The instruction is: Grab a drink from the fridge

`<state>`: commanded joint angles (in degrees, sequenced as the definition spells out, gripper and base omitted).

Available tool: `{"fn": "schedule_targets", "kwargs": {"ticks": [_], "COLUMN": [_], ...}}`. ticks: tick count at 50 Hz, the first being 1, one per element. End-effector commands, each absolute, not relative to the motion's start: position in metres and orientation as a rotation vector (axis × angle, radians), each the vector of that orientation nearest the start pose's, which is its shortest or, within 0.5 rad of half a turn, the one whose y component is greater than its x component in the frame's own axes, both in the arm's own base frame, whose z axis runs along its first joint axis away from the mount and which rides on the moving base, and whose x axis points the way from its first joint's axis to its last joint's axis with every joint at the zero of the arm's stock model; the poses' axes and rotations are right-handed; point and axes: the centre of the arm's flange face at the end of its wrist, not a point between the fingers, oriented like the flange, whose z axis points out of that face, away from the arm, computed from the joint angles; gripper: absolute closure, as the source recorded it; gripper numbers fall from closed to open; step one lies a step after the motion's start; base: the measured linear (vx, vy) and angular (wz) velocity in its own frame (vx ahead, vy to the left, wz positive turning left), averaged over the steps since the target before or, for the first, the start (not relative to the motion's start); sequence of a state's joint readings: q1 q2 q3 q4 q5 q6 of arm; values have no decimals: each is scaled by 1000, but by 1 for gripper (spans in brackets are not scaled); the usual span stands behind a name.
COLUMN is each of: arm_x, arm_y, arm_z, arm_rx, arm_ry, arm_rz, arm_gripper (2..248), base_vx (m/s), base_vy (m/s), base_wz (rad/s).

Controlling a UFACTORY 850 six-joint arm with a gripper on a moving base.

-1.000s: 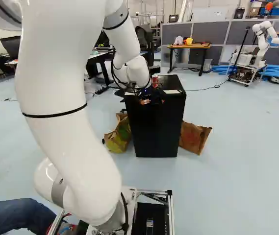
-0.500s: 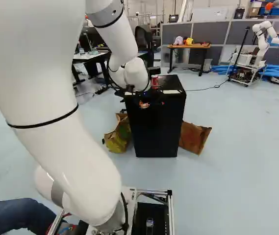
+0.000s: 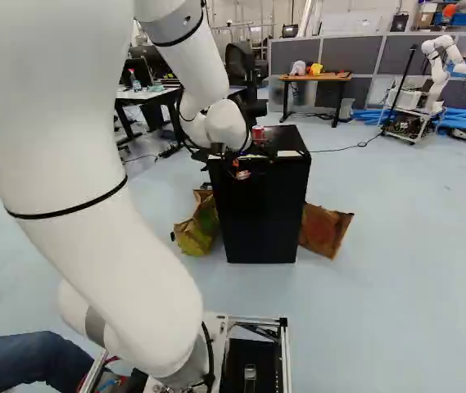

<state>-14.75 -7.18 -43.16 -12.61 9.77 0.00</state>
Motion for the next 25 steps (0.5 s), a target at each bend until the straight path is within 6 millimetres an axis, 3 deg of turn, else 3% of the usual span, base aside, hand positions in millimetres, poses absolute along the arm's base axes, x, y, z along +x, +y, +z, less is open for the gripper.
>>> {"fn": "schedule_targets", "kwargs": {"ticks": [25], "arm_x": [487], "arm_y": [-122], "arm_z": [433], "arm_rx": [-2877], "arm_ry": [88], "arm_rz": [-1574], "arm_gripper": [3], "base_vx": [0], "base_vy": [0], "base_wz": [0]}}
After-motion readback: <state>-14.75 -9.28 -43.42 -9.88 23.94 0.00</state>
